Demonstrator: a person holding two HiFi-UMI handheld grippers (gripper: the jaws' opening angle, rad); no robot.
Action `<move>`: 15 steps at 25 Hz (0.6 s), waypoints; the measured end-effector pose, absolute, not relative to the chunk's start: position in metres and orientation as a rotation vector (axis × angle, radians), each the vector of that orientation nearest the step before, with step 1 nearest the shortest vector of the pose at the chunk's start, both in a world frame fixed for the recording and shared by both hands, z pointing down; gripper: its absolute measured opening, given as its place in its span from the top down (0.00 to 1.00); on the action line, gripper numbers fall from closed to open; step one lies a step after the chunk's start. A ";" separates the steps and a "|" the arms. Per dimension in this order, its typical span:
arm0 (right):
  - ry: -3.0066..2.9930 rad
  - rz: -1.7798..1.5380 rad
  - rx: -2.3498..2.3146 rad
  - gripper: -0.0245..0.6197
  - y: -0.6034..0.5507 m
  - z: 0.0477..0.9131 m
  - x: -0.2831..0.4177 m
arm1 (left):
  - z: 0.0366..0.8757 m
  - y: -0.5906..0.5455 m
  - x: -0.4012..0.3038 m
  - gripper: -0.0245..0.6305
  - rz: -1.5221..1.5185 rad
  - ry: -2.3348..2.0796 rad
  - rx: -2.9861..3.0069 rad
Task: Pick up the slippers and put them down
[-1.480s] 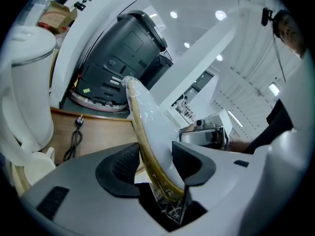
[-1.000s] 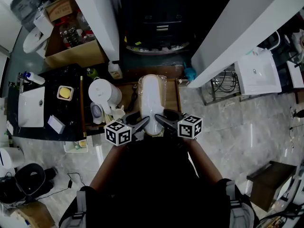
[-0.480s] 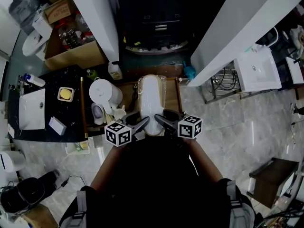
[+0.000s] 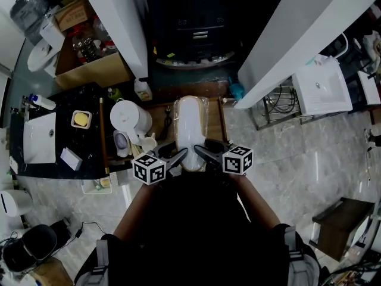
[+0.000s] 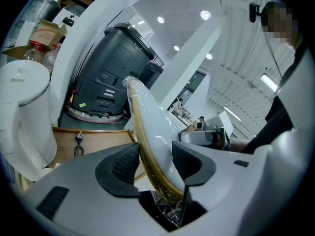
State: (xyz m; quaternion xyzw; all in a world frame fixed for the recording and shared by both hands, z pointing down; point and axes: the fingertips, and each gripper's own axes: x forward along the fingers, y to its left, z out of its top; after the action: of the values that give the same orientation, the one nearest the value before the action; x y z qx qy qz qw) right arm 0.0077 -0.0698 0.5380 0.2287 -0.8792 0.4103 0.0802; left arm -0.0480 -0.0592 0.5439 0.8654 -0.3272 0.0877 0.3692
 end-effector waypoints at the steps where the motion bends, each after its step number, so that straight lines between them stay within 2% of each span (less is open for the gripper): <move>1: -2.627 1.230 0.683 0.66 -0.070 0.539 0.008 | 0.544 -0.059 -0.047 0.65 0.226 -0.839 2.220; 15: -2.555 1.253 0.683 0.66 -0.074 0.562 0.014 | 0.569 -0.063 -0.041 0.65 0.267 -0.797 2.171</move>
State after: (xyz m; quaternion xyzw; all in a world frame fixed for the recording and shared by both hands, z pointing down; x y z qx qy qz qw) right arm 0.0136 -0.0738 0.5623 0.2320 -0.8681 0.4255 0.1073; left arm -0.0413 -0.0633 0.5687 0.8564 -0.3143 0.1055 0.3959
